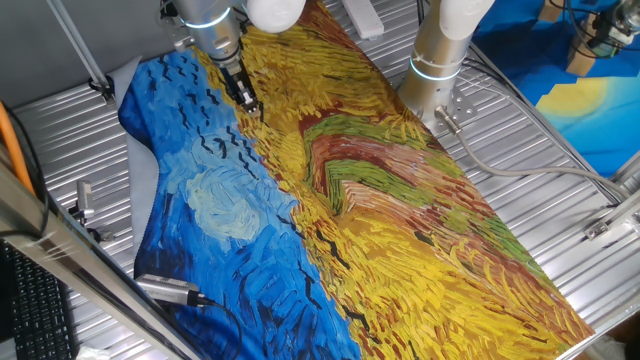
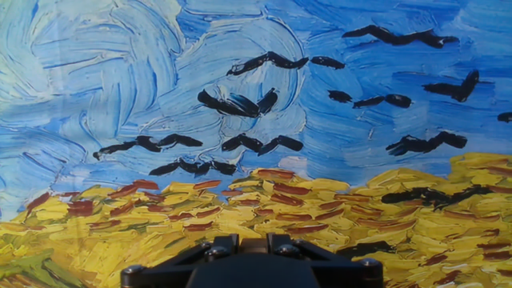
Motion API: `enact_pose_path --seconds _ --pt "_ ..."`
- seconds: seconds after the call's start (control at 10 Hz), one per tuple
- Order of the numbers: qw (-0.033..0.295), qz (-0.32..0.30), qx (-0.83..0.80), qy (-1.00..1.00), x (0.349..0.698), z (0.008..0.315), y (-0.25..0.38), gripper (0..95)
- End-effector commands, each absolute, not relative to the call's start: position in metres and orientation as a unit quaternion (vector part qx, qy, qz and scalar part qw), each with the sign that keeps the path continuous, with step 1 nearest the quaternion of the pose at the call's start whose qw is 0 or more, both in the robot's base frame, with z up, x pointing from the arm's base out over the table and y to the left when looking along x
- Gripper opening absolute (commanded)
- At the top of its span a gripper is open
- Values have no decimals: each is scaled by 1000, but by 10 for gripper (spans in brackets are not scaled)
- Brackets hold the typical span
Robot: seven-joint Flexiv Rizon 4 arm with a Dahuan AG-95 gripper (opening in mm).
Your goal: Pick up the small block on the left and move it to the right
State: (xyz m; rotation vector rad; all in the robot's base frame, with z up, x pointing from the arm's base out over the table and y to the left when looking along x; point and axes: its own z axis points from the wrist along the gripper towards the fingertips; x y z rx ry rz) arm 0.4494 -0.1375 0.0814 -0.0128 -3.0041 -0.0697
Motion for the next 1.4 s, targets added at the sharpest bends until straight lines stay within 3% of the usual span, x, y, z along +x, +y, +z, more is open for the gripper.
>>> enact_pose_path --seconds 0.1,1.4 --pt "69 -23 -6 -997 449 81 -137 0" --pt "69 -13 -5 -998 447 79 -144 0"
